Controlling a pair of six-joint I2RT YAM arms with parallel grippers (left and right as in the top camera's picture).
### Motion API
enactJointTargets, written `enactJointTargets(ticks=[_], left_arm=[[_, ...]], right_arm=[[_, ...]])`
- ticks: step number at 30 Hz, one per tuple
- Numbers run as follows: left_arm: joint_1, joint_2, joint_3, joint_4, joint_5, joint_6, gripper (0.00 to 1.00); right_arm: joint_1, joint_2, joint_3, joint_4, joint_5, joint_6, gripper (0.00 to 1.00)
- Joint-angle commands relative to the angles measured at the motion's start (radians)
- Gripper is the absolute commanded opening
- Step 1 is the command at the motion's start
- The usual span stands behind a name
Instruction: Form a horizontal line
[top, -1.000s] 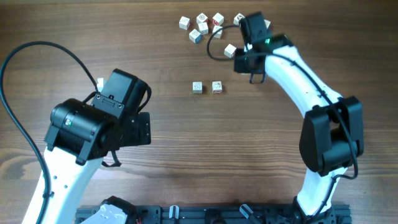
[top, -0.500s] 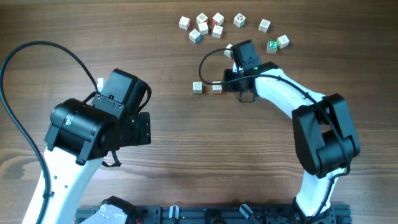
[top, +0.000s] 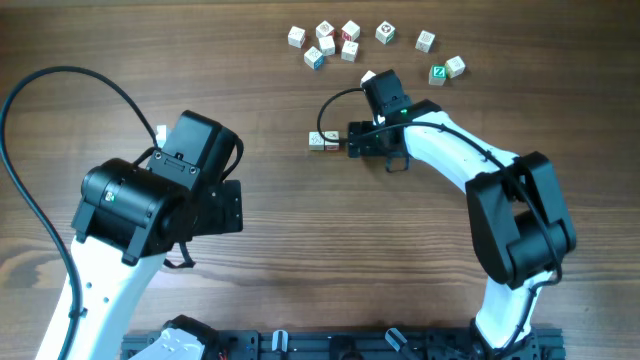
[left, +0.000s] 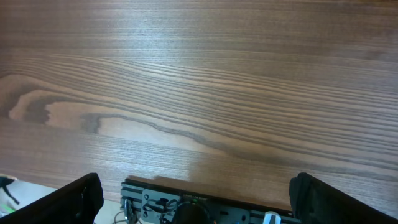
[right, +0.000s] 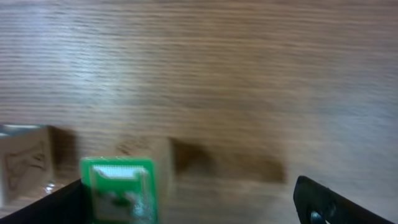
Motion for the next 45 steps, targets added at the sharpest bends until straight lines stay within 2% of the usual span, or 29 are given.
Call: enactJointTargets(ticks=[1,6,9,11,14,16,21,32,34,37,39,41,45], left_arm=[[0.003,-0.007,0.000,0.000,-0.009,-0.002,1.00],[0.003,-0.007,0.000,0.000,-0.009,-0.002,1.00],[0.003,-0.007,0.000,0.000,-0.009,-0.002,1.00],[0.003,-0.007,0.000,0.000,-0.009,-0.002,1.00],[0.003,-0.007,0.000,0.000,-0.009,-0.002,1.00],[0.003,-0.007,0.000,0.000,-0.009,-0.002,1.00],[0.003,-0.007,0.000,0.000,-0.009,-0.002,1.00],[0.003,-0.007,0.000,0.000,-0.009,-0.002,1.00],[0.003,-0.007,0.000,0.000,-0.009,-0.002,1.00],[0.003,-0.007,0.000,0.000,-0.009,-0.002,1.00],[0.003,-0.007,0.000,0.000,-0.009,-0.002,1.00],[0.003,-0.007,0.000,0.000,-0.009,-0.002,1.00],[0.003,-0.007,0.000,0.000,-0.009,-0.002,1.00]], right_arm=[[-0.005,-0.129,0.032,-0.071,0.180,0.051,1.00],[-0.005,-0.416,0.032,-0.212,0.166,0.051,0.99],[-0.005,-0.687,0.032,-0.241,-0.062,0.067,1.00],[-0.005,-0.839,0.032,-0.237,-0.201,0.163,1.00],[-0.004,-0.985,0.032,-0.301,-0.370,0.178,1.00],[-0.004,-1.028,0.032,-0.384,-0.371,0.171,1.00],[-0.004,-1.011,0.032,-0.504,-0.371,0.169,1.00],[-0.005,-0.854,0.032,-0.521,-0.370,0.117,1.00],[-0.004,-0.830,0.031,-0.515,-0.297,0.118,1.00],[-0.004,-0.788,0.029,-0.484,-0.148,0.122,1.00],[-0.004,-0.734,0.028,-0.429,-0.187,0.122,0.99],[-0.002,-0.660,0.028,-0.359,-0.244,0.122,0.92],[-0.002,-0.419,0.029,-0.259,-0.241,0.229,0.96]])
